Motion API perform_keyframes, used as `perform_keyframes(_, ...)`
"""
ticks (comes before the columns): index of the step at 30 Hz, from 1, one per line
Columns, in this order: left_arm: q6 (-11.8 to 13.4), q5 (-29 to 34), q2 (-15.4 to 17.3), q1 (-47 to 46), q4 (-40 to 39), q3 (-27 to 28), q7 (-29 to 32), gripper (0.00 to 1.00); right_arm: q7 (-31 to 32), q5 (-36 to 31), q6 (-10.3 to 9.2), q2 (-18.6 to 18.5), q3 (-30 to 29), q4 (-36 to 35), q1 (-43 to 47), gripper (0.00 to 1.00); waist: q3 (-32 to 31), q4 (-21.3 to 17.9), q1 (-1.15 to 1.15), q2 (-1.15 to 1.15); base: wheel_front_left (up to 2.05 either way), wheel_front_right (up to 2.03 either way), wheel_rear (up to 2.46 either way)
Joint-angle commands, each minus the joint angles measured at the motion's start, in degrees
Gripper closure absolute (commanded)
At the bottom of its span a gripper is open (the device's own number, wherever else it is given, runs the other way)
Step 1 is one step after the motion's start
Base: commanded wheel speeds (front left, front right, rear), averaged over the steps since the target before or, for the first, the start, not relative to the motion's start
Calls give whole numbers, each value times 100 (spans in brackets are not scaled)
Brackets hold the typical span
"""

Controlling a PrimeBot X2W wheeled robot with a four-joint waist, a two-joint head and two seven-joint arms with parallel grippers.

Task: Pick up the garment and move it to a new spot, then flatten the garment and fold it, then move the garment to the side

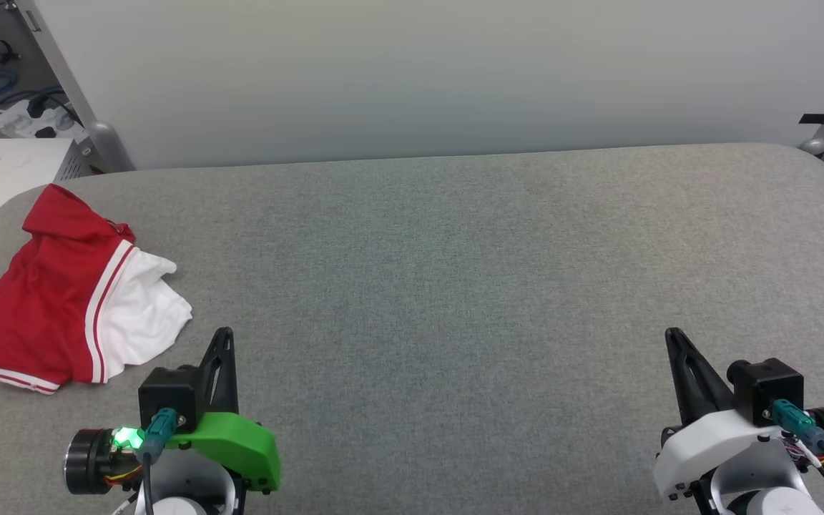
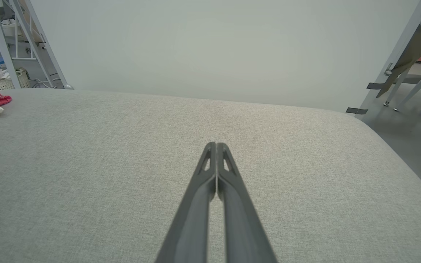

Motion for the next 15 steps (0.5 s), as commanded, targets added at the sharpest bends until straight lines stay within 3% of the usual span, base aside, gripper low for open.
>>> perform_keyframes(1,-17,55,-29,-97,-12,6,-4,100,16,-57,-5,12,7,10,-93,100,0,0,0,0,0,0,0)
perform_keyframes(15,-17,55,-29,-97,-12,6,-4,100,16,-57,-5,12,7,10,-93,100,0,0,0,0,0,0,0)
